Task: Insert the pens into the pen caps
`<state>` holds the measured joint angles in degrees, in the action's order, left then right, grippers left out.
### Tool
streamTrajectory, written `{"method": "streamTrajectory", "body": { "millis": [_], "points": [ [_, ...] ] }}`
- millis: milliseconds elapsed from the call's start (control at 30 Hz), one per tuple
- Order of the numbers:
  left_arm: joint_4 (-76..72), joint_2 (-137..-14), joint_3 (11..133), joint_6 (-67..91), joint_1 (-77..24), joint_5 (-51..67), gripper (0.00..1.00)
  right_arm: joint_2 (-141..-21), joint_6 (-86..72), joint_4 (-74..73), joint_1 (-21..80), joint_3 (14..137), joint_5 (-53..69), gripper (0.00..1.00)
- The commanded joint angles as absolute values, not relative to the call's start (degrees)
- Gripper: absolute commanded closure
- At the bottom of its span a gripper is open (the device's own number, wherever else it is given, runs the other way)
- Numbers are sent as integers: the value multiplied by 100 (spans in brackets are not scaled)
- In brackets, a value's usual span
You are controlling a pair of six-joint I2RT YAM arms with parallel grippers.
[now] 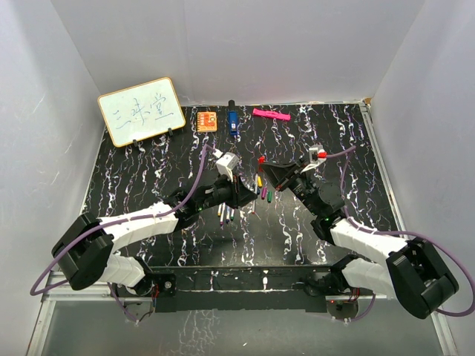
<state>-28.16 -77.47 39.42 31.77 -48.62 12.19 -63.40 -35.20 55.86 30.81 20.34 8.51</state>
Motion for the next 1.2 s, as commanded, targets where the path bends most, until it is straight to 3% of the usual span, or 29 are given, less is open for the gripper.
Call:
{"method": "streamTrajectory", "body": {
  "millis": [0,1167],
  "points": [
    [-3124,-7649,4092,3164,-4904,1491,100,-6408,-3507,5984,3128,2221,765,100],
    [-3119,-7562,4060,3146,-4965,1460,100,-6442,-3340,6101,3205,2077,599,100]
  ]
}}
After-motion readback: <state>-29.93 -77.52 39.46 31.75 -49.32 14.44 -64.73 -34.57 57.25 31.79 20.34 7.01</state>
